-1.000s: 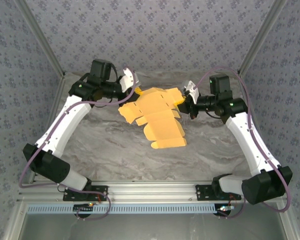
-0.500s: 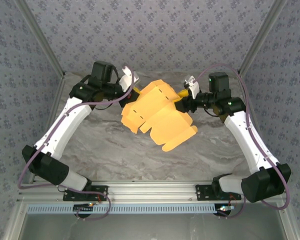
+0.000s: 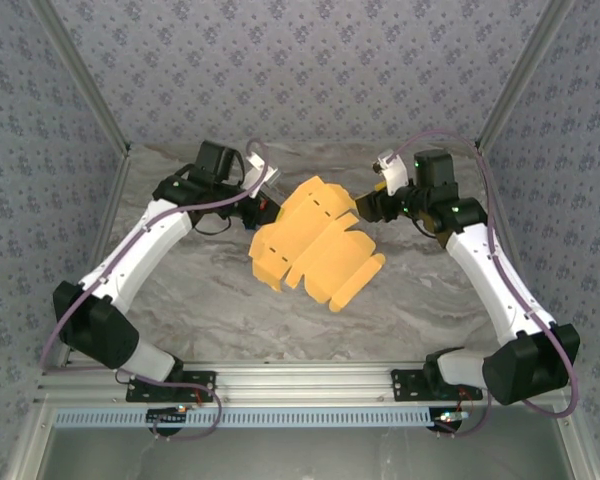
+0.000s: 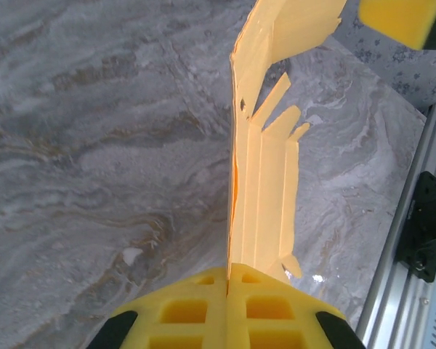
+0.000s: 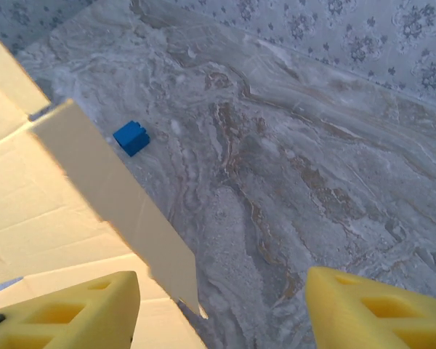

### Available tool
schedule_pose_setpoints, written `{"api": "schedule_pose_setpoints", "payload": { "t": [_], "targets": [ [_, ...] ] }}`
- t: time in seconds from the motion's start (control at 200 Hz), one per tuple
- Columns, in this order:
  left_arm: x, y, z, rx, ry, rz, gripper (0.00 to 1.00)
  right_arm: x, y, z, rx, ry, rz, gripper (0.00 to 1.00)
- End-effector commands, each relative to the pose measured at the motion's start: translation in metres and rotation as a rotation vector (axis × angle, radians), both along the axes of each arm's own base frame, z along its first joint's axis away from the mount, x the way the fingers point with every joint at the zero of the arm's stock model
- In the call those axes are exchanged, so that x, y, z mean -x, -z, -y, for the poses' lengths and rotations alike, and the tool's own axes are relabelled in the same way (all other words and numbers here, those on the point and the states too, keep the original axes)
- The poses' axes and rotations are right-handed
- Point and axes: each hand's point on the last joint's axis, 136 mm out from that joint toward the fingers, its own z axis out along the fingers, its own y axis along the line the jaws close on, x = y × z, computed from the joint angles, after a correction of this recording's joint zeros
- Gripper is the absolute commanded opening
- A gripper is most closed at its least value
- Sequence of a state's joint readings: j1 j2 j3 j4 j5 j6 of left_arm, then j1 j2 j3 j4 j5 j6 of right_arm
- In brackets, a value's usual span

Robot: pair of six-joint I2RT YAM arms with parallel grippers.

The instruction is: Fold the paper box

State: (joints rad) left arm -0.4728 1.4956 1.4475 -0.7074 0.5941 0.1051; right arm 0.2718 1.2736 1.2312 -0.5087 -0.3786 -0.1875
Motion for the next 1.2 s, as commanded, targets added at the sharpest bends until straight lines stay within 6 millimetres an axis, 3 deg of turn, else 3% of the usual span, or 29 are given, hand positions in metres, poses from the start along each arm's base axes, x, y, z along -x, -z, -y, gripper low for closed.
{"api": "schedule_pose_setpoints", "payload": {
  "t": [0.0,0.055,0.075,0.2,0.345,0.45,0.555,0.67,0.68,0.71,0.869,1.019,1.199],
  "targets": [
    [-0.002,0.006,0.003,0.033,-0.020,-0.064,0.00,0.006,0.021,-0.002,0.020,0.009,-0.065,0.65],
    [-0.004,0.012,0.002,0.020,-0.027,-0.071,0.00,0.007,0.018,-0.007,-0.005,-0.013,-0.061,0.66],
    [-0.005,0.014,0.002,0.015,-0.030,-0.071,0.00,0.011,0.030,-0.009,-0.007,-0.023,-0.090,0.67],
    [-0.014,0.024,-0.002,-0.039,-0.053,-0.016,0.00,0.017,0.037,-0.022,-0.053,-0.079,-0.101,0.70],
    [-0.019,0.034,-0.006,-0.127,-0.062,0.048,0.00,0.016,0.053,-0.024,0.040,-0.061,-0.101,0.71],
    [-0.020,0.029,-0.005,-0.168,-0.028,0.127,0.00,0.015,0.054,-0.024,0.102,-0.055,-0.080,0.71],
    [-0.016,0.018,-0.006,-0.220,0.049,0.202,0.00,0.021,0.034,-0.033,0.132,-0.117,0.012,0.71],
    [-0.008,-0.006,-0.006,-0.254,0.155,0.293,0.00,0.033,-0.001,-0.044,0.153,-0.227,0.166,0.71],
    [-0.007,-0.008,-0.006,-0.255,0.164,0.300,0.00,0.033,-0.014,-0.046,0.147,-0.234,0.201,0.71],
    [-0.004,-0.016,-0.006,-0.254,0.187,0.326,0.00,0.035,-0.028,-0.048,0.146,-0.256,0.247,0.71],
    [0.011,-0.049,-0.002,-0.255,0.291,0.428,0.00,0.048,-0.069,-0.060,0.149,-0.386,0.395,0.71],
    [0.017,-0.060,-0.001,-0.274,0.331,0.454,0.00,0.059,-0.090,-0.070,0.144,-0.485,0.457,0.71],
    [0.026,-0.071,0.009,-0.263,0.377,0.498,0.00,0.068,-0.093,-0.087,0.120,-0.622,0.436,0.71]
  ]
}}
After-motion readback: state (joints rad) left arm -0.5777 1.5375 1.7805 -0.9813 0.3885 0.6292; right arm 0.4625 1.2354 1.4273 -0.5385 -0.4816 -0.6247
